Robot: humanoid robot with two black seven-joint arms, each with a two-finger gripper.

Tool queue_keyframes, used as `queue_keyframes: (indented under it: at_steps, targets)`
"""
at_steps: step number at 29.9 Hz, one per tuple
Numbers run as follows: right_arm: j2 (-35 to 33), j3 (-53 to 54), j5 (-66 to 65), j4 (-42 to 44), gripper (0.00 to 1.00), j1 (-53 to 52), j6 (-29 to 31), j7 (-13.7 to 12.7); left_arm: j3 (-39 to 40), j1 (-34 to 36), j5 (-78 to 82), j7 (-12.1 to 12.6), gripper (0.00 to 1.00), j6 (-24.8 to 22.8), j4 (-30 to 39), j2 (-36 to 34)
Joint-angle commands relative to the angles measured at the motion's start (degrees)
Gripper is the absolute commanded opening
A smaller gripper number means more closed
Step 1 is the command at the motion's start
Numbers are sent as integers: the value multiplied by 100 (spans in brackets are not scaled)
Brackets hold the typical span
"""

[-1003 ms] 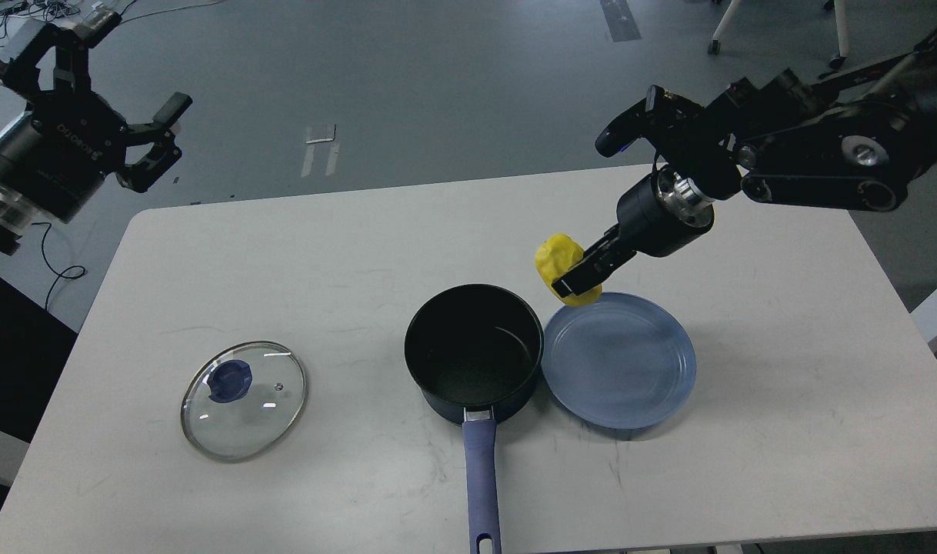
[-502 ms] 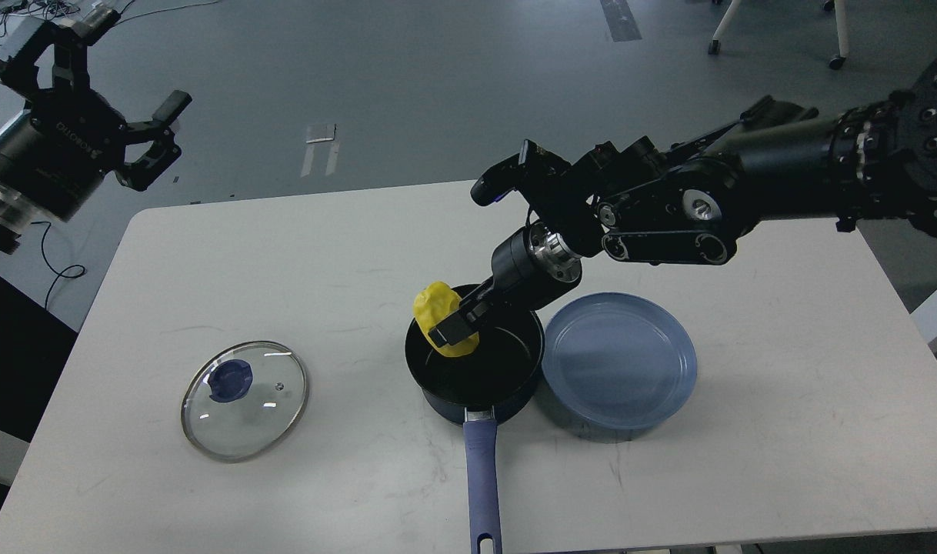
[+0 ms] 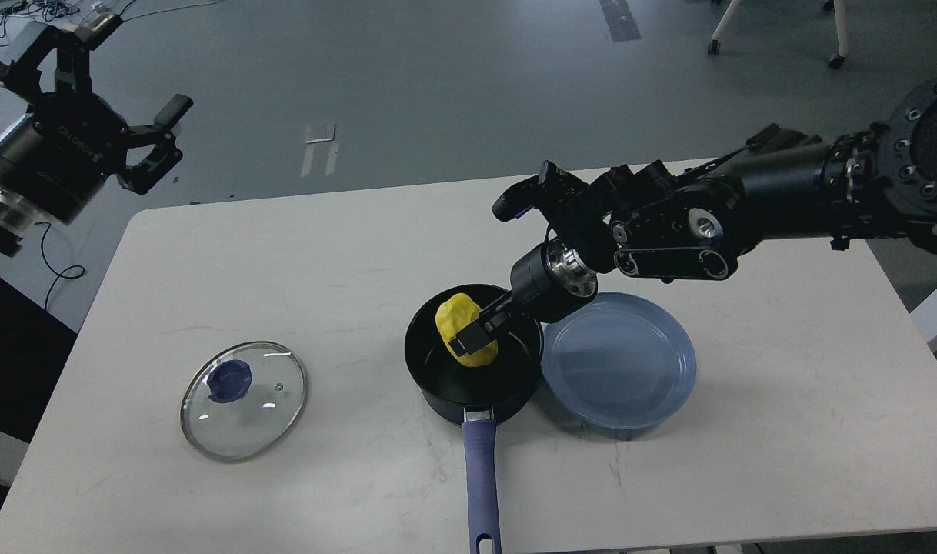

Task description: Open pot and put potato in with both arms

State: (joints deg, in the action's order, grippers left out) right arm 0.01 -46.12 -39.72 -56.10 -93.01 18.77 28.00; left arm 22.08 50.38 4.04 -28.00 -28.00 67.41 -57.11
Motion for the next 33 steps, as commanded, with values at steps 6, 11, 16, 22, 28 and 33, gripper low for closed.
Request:
queue_keyframes:
  at_steps: [6, 11, 16, 22, 28, 33]
  targets:
    - [-1, -81, 0, 3, 79, 3, -4, 0, -2, -2, 0, 0, 98, 0, 0, -2]
    - [-1, -72, 9, 29, 97, 3, -4, 0, -2, -28, 0, 0, 98, 0, 0, 7]
    - [-183, 304, 157, 406, 100, -15, -4, 0, -2, -37, 0, 0, 98, 0, 0, 7]
    - [-1448, 1647, 298, 478, 100, 256, 22, 0, -2, -63, 0, 0, 98, 0, 0, 42]
    - [-2565, 3325, 921, 416, 100, 1449, 13, 0, -2, -195, 0, 0, 98, 0, -26, 174]
    - [-3032, 4697, 1597, 486, 100, 2671, -13, 0, -2, -265, 0, 0, 98, 0, -70, 261]
